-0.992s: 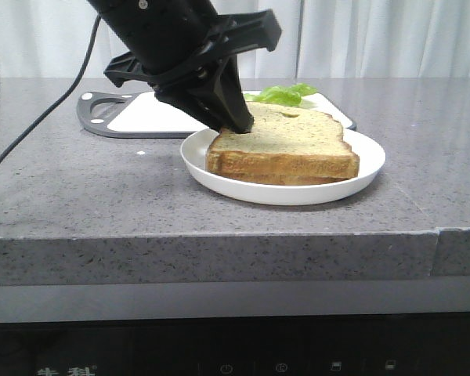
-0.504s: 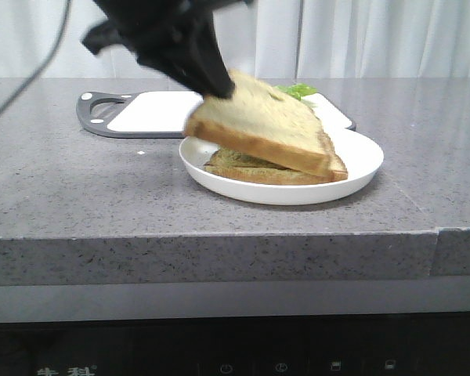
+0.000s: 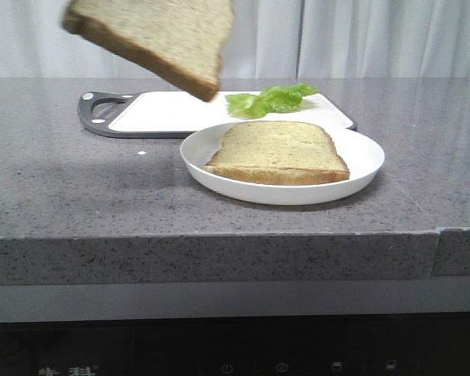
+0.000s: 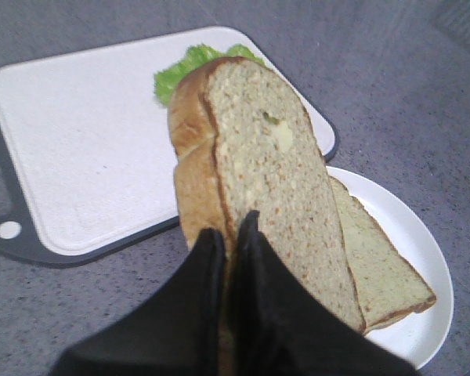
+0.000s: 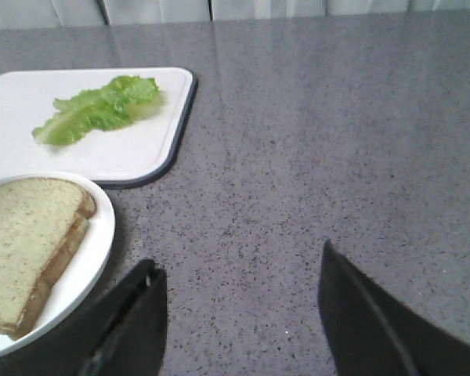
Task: Left arm grabs bread, right arm adds lettuce
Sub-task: 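Grasp the top bread slice with the left gripper and lift it away, then reach the right gripper to the lettuce leaf on the cutting board and grasp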
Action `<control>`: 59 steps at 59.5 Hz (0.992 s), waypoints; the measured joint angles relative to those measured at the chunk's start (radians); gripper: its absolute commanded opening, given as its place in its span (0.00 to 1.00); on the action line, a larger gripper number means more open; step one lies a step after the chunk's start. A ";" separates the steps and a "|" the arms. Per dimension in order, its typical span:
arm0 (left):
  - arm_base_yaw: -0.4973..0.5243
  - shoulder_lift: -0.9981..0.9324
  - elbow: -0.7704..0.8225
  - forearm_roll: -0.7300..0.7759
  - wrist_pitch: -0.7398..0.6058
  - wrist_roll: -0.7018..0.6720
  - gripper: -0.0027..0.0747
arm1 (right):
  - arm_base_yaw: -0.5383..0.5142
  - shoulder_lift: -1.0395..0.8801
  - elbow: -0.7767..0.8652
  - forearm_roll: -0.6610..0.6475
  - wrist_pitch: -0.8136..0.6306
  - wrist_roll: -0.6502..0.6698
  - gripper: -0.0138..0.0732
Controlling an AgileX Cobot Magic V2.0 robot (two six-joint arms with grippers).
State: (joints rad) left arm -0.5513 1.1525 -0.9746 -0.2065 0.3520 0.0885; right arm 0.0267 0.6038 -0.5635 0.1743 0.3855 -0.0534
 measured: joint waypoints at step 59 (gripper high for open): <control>0.245 -0.451 0.336 0.065 -0.068 0.000 0.01 | 0.234 1.331 -1.200 0.000 0.266 -0.284 0.71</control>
State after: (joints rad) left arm -0.3067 0.7012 -0.6382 -0.1417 0.2838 0.0885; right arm 0.2609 1.9349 -1.7636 0.1743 0.6516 -0.3378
